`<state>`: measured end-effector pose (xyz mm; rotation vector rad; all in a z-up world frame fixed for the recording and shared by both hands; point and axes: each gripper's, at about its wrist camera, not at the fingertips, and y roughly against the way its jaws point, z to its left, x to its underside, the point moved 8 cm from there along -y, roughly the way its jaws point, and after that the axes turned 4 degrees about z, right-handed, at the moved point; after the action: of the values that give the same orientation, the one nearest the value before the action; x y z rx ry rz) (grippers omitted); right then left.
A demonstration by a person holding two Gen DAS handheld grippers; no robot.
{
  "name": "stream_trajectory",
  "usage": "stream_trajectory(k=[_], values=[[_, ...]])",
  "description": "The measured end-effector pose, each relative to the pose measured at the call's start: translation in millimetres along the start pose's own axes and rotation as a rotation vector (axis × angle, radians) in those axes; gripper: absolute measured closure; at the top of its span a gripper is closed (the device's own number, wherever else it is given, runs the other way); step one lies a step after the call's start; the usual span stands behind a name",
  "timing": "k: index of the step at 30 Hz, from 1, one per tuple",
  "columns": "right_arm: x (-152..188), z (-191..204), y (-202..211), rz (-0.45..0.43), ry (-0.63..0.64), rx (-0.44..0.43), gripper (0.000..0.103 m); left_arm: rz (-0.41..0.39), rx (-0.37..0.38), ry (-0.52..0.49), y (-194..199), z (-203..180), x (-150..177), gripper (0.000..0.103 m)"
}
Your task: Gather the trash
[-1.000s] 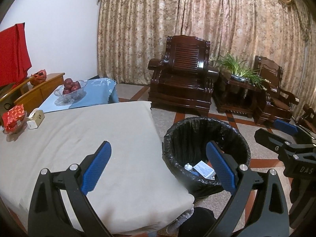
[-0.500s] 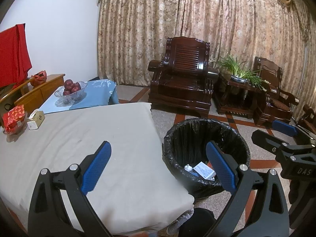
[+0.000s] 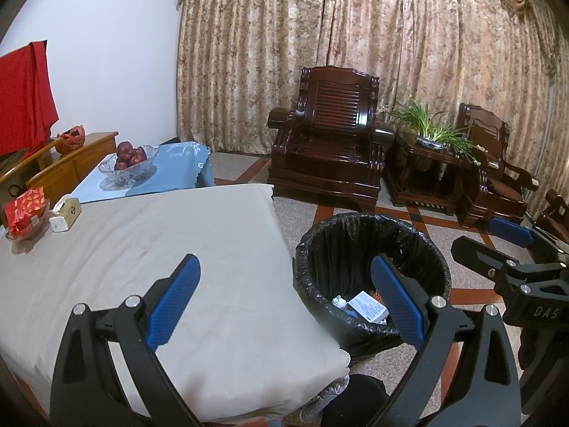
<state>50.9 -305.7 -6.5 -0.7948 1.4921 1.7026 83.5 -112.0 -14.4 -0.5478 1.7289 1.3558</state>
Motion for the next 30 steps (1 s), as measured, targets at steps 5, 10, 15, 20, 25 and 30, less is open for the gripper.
stream_trajectory(k=[5, 10, 15, 20, 25, 30], values=[[-0.5, 0.9, 0.4, -0.001, 0.002, 0.0, 0.006, 0.001, 0.001, -0.001, -0.1, 0.2, 0.6, 0.009], [1.3, 1.1, -0.4, -0.001, 0.003, 0.0, 0.006, 0.0, 0.0, 0.0, 0.0, 0.0, 0.3, 0.009], [1.2, 0.9, -0.4, 0.0, 0.002, -0.001, 0.006, 0.002, -0.001, 0.0, -0.1, 0.4, 0.3, 0.009], [0.8, 0.7, 0.0, -0.002, 0.003, -0.001, 0.006, 0.002, 0.0, 0.0, -0.5, 0.5, 0.1, 0.009], [0.6, 0.4, -0.2, -0.001, 0.003, -0.001, 0.006, 0.001, 0.0, 0.0, -0.1, 0.1, 0.5, 0.009], [0.8, 0.6, -0.2, 0.001, 0.002, -0.001, 0.006, 0.003, 0.0, 0.001, -0.2, -0.2, 0.3, 0.009]])
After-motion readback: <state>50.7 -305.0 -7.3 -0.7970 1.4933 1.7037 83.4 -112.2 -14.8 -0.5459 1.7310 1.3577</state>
